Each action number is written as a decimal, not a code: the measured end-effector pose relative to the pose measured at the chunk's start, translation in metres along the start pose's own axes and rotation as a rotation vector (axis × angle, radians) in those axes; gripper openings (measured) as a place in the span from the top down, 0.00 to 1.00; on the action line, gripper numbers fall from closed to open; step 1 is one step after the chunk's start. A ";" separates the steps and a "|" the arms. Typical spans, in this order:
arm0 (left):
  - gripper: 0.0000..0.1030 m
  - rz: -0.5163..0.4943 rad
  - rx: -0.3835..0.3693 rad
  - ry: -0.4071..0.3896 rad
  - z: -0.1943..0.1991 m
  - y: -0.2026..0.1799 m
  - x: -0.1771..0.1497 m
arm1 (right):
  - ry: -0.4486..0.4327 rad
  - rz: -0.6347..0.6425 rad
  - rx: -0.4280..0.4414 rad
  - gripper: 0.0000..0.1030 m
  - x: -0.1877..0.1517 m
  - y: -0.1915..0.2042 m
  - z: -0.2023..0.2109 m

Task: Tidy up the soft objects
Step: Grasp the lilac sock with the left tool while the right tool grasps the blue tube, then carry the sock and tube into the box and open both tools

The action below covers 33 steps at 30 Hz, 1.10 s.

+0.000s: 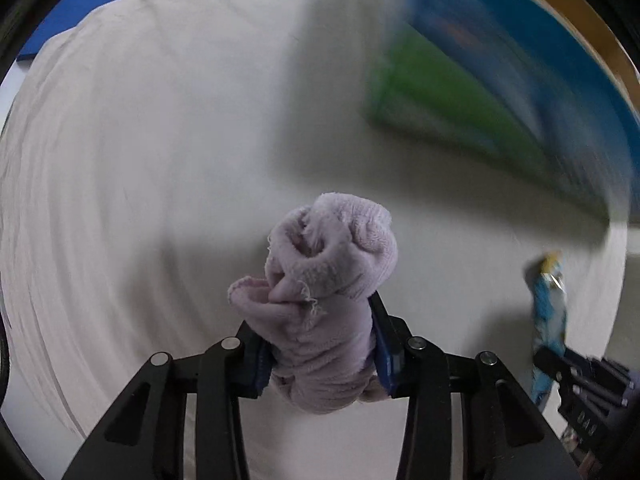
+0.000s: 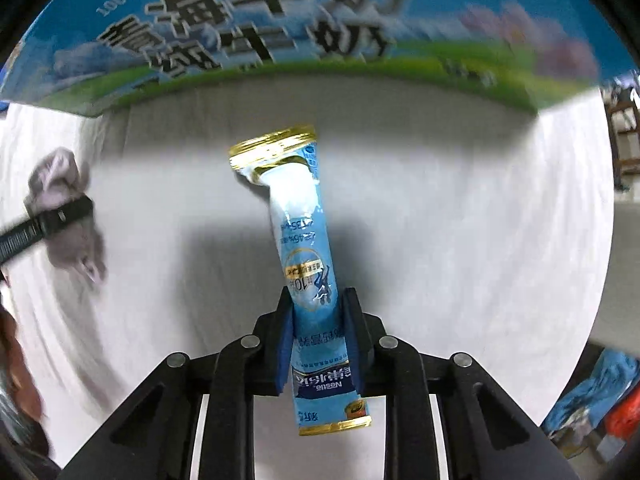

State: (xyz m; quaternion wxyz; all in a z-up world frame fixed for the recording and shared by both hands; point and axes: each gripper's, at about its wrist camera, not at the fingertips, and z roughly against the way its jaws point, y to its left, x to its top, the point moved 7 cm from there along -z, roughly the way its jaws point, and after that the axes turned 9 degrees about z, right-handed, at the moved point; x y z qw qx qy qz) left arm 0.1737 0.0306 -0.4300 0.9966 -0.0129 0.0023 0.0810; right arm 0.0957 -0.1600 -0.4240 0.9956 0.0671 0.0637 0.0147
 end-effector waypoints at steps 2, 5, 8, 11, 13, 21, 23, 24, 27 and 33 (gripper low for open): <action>0.63 -0.035 -0.025 0.031 -0.001 -0.014 -0.024 | 0.013 -0.026 0.040 0.77 -0.016 -0.004 -0.001; 0.63 -0.058 -0.028 0.057 -0.006 -0.033 -0.049 | 0.033 -0.028 0.089 0.76 -0.030 -0.004 -0.003; 0.64 -0.072 -0.031 0.073 -0.011 -0.048 -0.062 | 0.032 -0.016 0.096 0.74 -0.037 -0.001 -0.005; 0.64 -0.091 -0.003 0.058 -0.015 -0.052 -0.058 | 0.011 0.002 0.065 0.67 -0.030 0.001 -0.004; 0.64 -0.091 0.003 0.062 -0.016 -0.059 -0.059 | 0.012 0.008 0.046 0.66 -0.030 -0.001 -0.007; 0.64 -0.082 0.010 0.049 -0.018 -0.052 -0.059 | 0.027 0.035 -0.034 0.63 -0.025 0.007 -0.014; 0.63 -0.079 0.009 0.049 -0.021 -0.050 -0.057 | 0.028 0.037 -0.066 0.72 -0.022 0.014 -0.012; 0.63 -0.080 0.011 0.048 -0.021 -0.053 -0.060 | 0.033 0.045 -0.085 0.77 -0.026 0.015 -0.012; 0.63 -0.081 0.014 0.044 -0.023 -0.055 -0.061 | 0.062 0.042 -0.100 0.79 -0.041 0.012 -0.014; 0.63 -0.083 0.017 0.043 -0.019 -0.051 -0.060 | 0.059 0.089 -0.101 0.66 -0.058 0.011 -0.016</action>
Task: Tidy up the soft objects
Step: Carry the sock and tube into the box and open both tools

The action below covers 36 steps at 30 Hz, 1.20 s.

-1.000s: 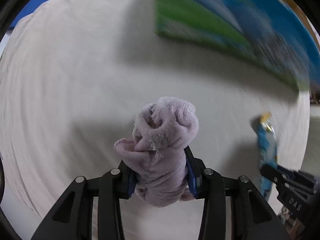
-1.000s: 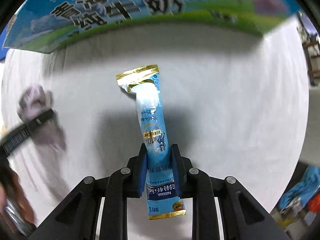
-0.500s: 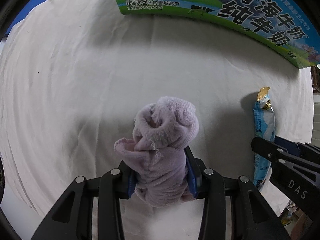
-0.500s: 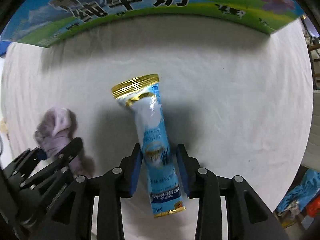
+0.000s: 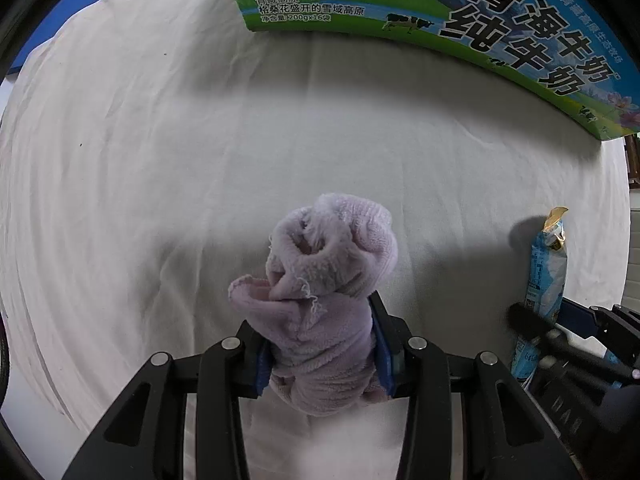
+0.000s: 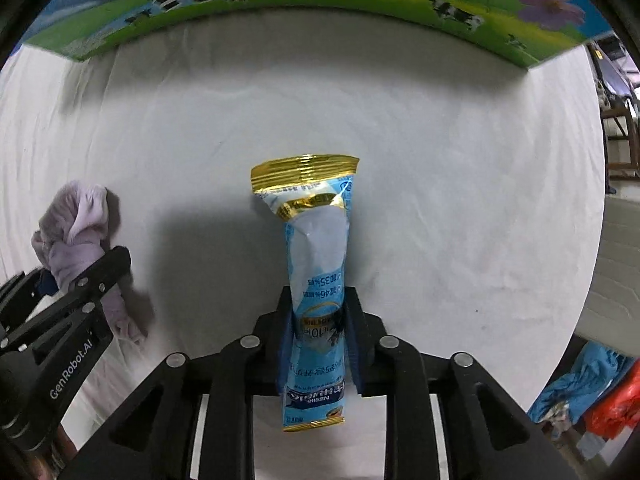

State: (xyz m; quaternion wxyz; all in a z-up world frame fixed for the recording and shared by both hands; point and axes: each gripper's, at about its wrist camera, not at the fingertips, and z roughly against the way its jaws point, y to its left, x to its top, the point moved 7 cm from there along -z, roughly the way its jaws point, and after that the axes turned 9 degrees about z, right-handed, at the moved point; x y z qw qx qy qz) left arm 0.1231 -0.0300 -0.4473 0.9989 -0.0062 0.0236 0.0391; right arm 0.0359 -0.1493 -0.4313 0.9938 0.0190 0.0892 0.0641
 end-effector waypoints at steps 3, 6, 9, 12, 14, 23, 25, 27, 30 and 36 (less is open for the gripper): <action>0.63 -0.005 -0.001 -0.005 0.001 -0.001 0.000 | -0.003 0.020 0.011 0.40 -0.008 0.012 -0.002; 0.63 0.005 -0.005 0.001 0.002 0.002 0.001 | -0.012 -0.012 -0.030 0.38 -0.013 0.017 0.000; 0.63 0.006 -0.005 0.004 0.001 0.002 0.001 | -0.022 -0.029 -0.035 0.48 -0.014 0.014 0.003; 0.64 0.008 -0.004 0.006 0.000 0.001 0.002 | -0.011 -0.029 -0.016 0.82 -0.015 0.012 0.007; 0.64 0.010 -0.006 0.002 0.002 0.001 0.003 | -0.008 -0.016 -0.018 0.83 -0.017 0.008 0.011; 0.64 0.013 -0.027 -0.024 0.018 0.003 0.002 | -0.037 -0.001 -0.016 0.87 0.013 0.004 0.035; 0.64 0.013 -0.037 -0.031 0.025 0.003 0.001 | -0.049 -0.002 -0.005 0.87 0.013 -0.001 0.044; 0.64 0.007 -0.053 -0.039 0.034 0.001 0.000 | -0.063 0.000 0.001 0.87 0.013 -0.006 0.055; 0.64 0.000 -0.082 -0.060 0.052 -0.002 -0.001 | -0.087 -0.004 0.023 0.87 0.016 -0.013 0.069; 0.64 -0.009 -0.166 -0.123 0.107 -0.010 0.007 | -0.184 -0.001 0.079 0.87 0.024 -0.028 0.130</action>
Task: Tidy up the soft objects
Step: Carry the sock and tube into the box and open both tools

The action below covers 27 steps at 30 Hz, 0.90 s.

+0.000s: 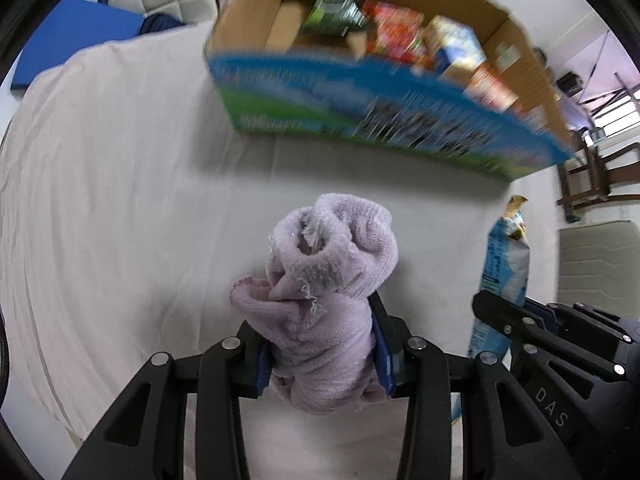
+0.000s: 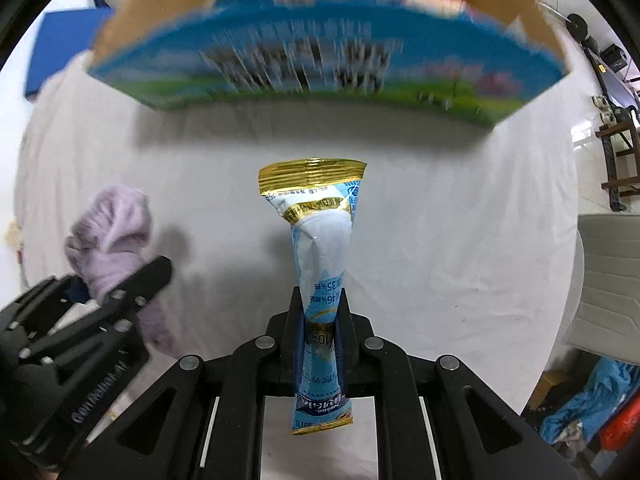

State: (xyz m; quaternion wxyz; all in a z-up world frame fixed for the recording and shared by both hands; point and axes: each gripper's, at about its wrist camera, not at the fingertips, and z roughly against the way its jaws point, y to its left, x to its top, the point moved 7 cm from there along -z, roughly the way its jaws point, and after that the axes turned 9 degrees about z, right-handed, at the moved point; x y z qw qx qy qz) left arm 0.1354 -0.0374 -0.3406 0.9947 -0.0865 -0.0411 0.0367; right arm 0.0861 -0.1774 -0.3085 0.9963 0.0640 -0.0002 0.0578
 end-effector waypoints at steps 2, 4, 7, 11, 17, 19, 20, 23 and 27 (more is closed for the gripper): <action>0.64 -0.001 -0.032 -0.021 0.019 -0.006 0.009 | -0.048 -0.001 0.021 0.87 0.007 -0.004 0.026; 0.64 -0.003 -0.063 -0.045 0.039 -0.015 0.021 | -0.088 -0.004 0.043 0.87 0.017 -0.006 0.051; 0.64 -0.006 -0.087 -0.094 0.065 -0.029 0.047 | -0.158 -0.019 0.073 0.87 0.043 -0.010 0.095; 0.64 0.002 -0.099 -0.152 0.089 -0.030 0.091 | -0.238 -0.063 0.096 0.87 0.073 -0.002 0.120; 0.64 0.039 -0.068 -0.213 0.094 -0.025 0.149 | -0.311 -0.225 0.164 0.87 0.130 -0.008 0.124; 0.64 0.049 -0.063 -0.204 0.086 -0.024 0.164 | -0.331 -0.302 0.193 0.87 0.145 -0.015 0.122; 0.64 0.055 -0.064 -0.196 0.082 -0.024 0.172 | -0.334 -0.331 0.206 0.87 0.151 -0.018 0.119; 0.64 0.064 -0.062 -0.168 0.070 -0.023 0.188 | -0.357 -0.433 0.231 0.87 0.171 -0.032 0.105; 0.64 0.075 -0.063 -0.111 0.042 -0.026 0.204 | -0.390 -0.573 0.250 0.87 0.187 -0.054 0.076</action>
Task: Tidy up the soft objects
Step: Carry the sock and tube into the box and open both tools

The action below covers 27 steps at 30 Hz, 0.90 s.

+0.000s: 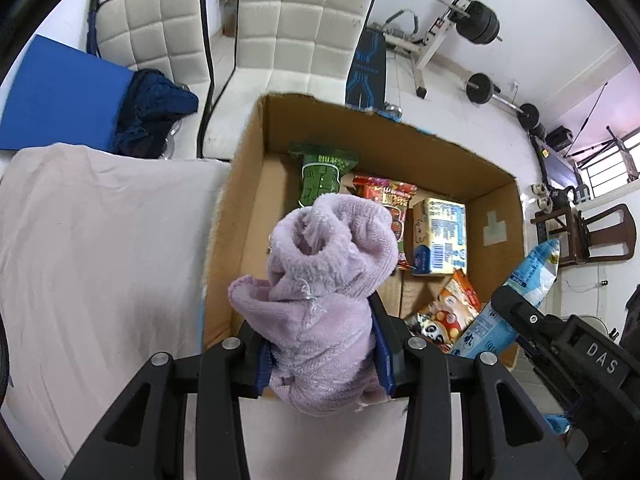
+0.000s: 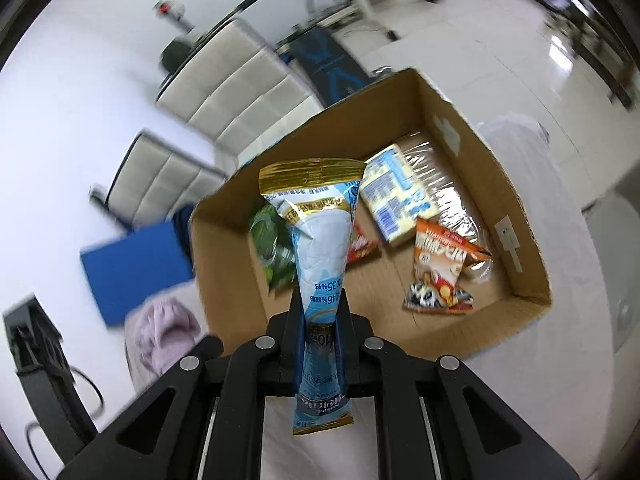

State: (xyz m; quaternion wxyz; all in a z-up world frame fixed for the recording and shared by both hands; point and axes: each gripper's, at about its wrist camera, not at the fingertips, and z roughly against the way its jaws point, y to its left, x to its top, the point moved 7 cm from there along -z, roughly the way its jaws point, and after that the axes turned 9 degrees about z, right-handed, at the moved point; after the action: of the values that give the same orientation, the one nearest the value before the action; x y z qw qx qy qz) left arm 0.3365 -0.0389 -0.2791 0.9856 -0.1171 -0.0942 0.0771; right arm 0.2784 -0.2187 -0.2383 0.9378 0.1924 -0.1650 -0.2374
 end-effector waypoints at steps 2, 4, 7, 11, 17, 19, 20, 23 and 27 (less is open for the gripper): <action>0.64 0.001 0.004 0.031 -0.015 -0.001 0.004 | -0.005 -0.089 0.017 0.87 0.004 -0.013 -0.018; 0.64 0.005 0.004 0.057 -0.028 0.000 0.005 | -0.002 -0.176 0.041 0.87 0.003 -0.023 -0.031; 0.64 0.008 0.009 0.091 -0.045 0.002 0.005 | 0.001 -0.265 0.070 0.87 0.000 -0.038 -0.054; 0.64 0.020 0.003 0.130 -0.064 0.003 0.006 | -0.018 -0.363 0.083 0.87 -0.005 -0.053 -0.072; 0.62 0.002 0.015 0.153 -0.082 0.001 0.008 | 0.025 -0.386 0.073 0.87 -0.008 -0.059 -0.101; 0.62 0.004 0.019 0.157 -0.085 0.002 0.008 | 0.044 -0.384 0.070 0.86 -0.009 -0.062 -0.112; 0.62 0.004 0.021 0.162 -0.087 0.002 0.008 | 0.058 -0.379 0.069 0.85 -0.010 -0.059 -0.115; 0.61 0.012 0.035 0.173 -0.090 0.004 0.008 | 0.097 -0.356 0.066 0.83 -0.010 -0.056 -0.126; 0.56 0.011 0.037 0.187 -0.090 0.006 0.006 | 0.096 -0.309 0.050 0.52 -0.007 -0.052 -0.125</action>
State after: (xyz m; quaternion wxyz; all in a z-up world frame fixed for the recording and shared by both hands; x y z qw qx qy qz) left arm 0.3603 -0.0518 -0.3648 0.9917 -0.1059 0.0002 0.0731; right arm 0.3031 -0.2219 -0.3719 0.8918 0.2499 -0.0944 -0.3652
